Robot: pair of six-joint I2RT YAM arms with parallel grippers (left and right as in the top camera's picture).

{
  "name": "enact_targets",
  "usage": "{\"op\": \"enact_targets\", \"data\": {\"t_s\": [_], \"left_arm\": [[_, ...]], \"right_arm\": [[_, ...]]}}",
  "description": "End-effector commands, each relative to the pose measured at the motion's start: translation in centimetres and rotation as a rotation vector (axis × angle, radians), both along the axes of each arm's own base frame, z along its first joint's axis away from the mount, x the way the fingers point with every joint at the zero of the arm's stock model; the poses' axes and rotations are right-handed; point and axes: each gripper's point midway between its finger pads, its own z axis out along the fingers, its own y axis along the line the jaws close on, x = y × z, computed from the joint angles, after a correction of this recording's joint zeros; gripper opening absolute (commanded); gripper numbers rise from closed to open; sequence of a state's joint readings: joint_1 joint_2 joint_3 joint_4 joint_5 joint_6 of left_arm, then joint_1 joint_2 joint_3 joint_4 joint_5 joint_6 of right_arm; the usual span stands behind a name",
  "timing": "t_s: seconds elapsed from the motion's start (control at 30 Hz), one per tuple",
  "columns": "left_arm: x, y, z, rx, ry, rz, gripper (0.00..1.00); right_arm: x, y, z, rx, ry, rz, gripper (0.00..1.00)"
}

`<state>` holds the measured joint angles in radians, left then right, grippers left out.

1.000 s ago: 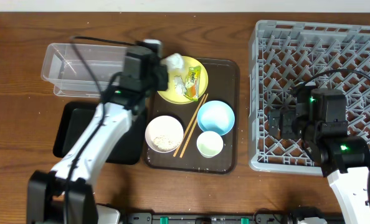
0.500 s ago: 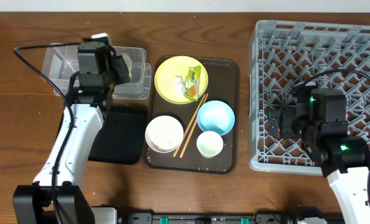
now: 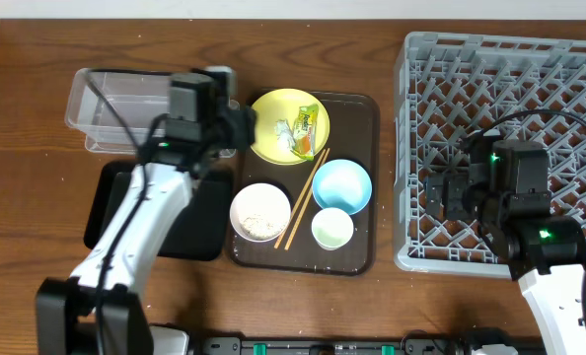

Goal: Sort waste into correct bins and load items into the dishwasher rack
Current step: 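Carry the tissue with the left gripper into the clear bin, then move the left gripper back and grasp the yellow snack wrapper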

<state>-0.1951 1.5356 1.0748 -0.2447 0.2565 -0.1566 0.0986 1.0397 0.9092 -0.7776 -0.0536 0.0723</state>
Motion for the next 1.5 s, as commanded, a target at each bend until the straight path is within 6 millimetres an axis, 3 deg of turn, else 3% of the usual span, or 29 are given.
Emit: {"op": "enact_targets", "data": {"t_s": [0.0, 0.17, 0.37, 0.67, 0.73, 0.83, 0.9, 0.97, 1.07, 1.23, 1.3, 1.47], "left_arm": [[-0.5, -2.7, -2.7, 0.003, 0.064, -0.073, 0.65], [-0.5, -5.9, -7.2, 0.021, 0.125, -0.143, 0.68], [-0.1, -8.5, -11.1, 0.028, 0.14, -0.195, 0.69], [-0.2, -9.1, -13.6, 0.038, 0.167, -0.207, 0.68], [-0.2, -9.1, -13.6, 0.038, 0.168, -0.207, 0.59], [-0.2, -9.1, -13.6, 0.038, 0.17, -0.207, 0.28], [-0.2, -9.1, -13.6, 0.038, 0.17, -0.207, 0.13], [-0.2, -9.1, -13.5, 0.038, 0.169, -0.207, 0.06], [0.0, -8.9, -12.7, 0.033, 0.153, -0.202, 0.06], [1.1, -7.9, -8.6, 0.009, 0.068, -0.173, 0.06], [1.6, -6.5, -6.5, 0.013, 0.029, -0.135, 0.06], [2.8, -0.7, -1.6, 0.052, -0.064, 0.024, 0.06]], "right_arm": [[0.3, 0.3, 1.0, 0.014, -0.023, 0.003, 0.99], [0.3, 0.3, 1.0, 0.014, -0.023, 0.003, 0.99], [0.3, 0.3, 0.9, 0.014, -0.022, 0.003, 0.99], [0.2, 0.3, 0.9, 0.014, -0.017, 0.003, 0.99], [0.1, 0.3, 0.8, 0.013, -0.015, 0.003, 0.99], [0.1, 0.3, 0.8, 0.013, -0.012, 0.003, 0.99], [0.0, 0.3, 0.8, 0.013, -0.011, 0.003, 0.99], [0.0, 0.3, 0.7, 0.013, -0.009, 0.003, 0.99], [-0.1, 0.3, 0.7, 0.012, -0.003, 0.003, 0.99], [-0.1, 0.3, 0.6, 0.012, -0.002, 0.003, 0.99], [-0.1, 0.3, 0.6, 0.012, -0.002, 0.003, 0.99], [-0.1, 0.3, 0.6, 0.012, -0.003, 0.003, 0.99]]}}
